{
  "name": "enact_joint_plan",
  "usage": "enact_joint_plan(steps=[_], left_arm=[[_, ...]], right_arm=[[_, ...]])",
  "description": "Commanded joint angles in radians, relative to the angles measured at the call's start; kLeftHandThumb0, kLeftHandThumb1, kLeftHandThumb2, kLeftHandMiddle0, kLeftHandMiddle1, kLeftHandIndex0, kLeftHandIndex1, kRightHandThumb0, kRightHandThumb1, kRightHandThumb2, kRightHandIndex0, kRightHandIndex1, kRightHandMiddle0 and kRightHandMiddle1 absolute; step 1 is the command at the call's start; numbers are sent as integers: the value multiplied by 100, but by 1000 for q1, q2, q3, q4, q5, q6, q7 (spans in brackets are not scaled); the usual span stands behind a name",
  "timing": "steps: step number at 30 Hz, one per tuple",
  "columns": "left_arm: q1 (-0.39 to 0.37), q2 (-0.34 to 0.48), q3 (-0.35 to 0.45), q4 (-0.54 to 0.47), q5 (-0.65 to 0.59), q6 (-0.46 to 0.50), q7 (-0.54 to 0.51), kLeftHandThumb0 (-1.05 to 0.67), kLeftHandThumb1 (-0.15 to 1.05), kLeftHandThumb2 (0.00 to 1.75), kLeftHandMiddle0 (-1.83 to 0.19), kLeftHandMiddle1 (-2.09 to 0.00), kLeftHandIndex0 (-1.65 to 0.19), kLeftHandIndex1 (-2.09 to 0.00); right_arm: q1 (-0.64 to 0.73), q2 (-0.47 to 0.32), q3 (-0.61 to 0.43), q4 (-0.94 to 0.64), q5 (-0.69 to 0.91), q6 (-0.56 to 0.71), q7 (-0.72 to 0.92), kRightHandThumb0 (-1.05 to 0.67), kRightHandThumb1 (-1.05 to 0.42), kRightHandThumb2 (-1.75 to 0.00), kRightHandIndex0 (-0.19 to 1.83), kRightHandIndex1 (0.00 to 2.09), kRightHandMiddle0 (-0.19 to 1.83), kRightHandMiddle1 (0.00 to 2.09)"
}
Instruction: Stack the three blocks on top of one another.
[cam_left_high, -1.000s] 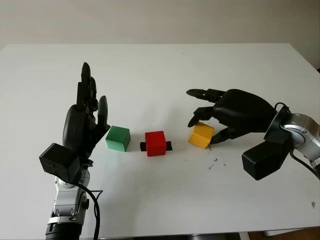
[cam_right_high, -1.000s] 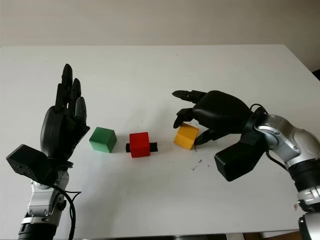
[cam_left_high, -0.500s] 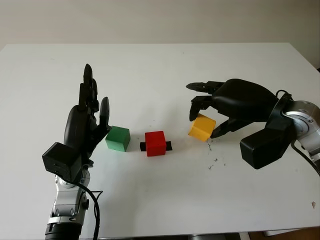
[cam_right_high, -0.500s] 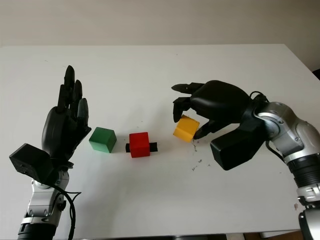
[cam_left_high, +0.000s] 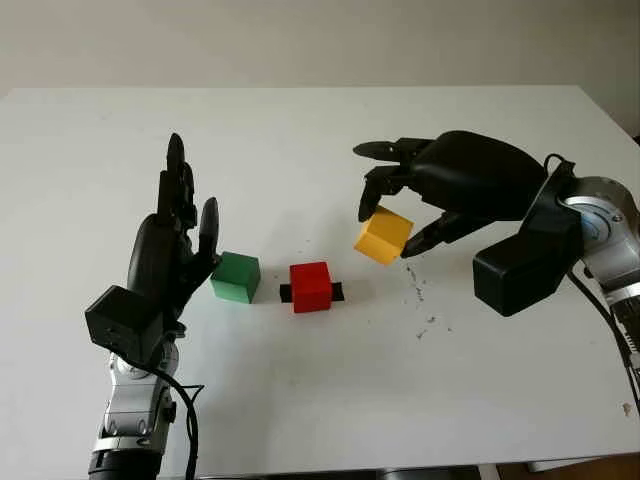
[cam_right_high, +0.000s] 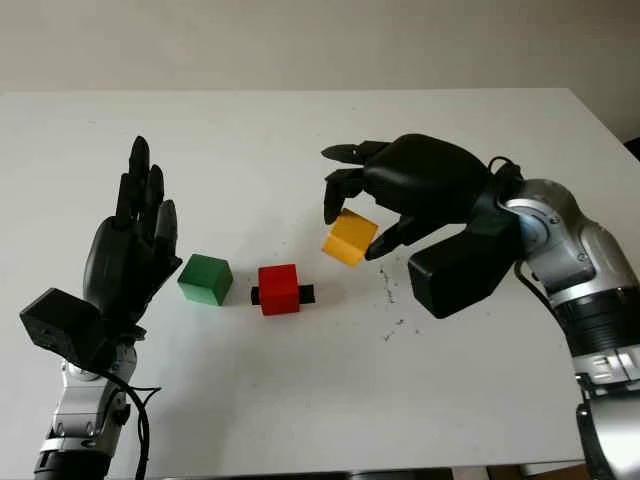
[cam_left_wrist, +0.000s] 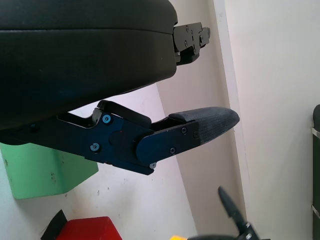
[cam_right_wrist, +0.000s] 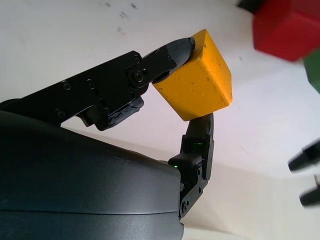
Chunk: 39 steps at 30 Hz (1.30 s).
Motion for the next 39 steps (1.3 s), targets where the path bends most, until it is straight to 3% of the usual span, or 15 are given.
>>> enact_joint_plan(steps=[1, 12, 19, 24, 39], left_arm=[[12, 3, 0, -25, -2, 4, 1, -69, 105, 69, 19, -3, 19, -3], [31, -7, -3, -46, 1, 6, 16, -67, 105, 68, 19, -5, 18, -5], [38, -11, -12, -59, 5, 21, 19, -67, 105, 69, 19, -4, 19, -4], [41, -16, -15, -63, 8, 25, 29, -68, 105, 68, 18, -5, 18, -5], [41, -22, -26, -58, 5, 15, 33, -65, 105, 68, 19, -4, 19, -5]], right_arm=[[-36, 25, -1, -3, 19, 5, 10, -40, -93, -5, 22, 6, 49, 120], [13, 143, -27, -126, 234, 302, 188, -40, -95, -5, 18, 5, 38, 140], [100, 165, -37, -381, 250, 730, 242, -36, -94, -5, 19, 5, 35, 144], [139, 176, -29, -505, 224, 917, 229, -34, -95, -6, 21, 6, 31, 149], [213, 251, -6, -669, 168, 1234, 146, -36, -102, -6, 17, 4, 12, 159]])
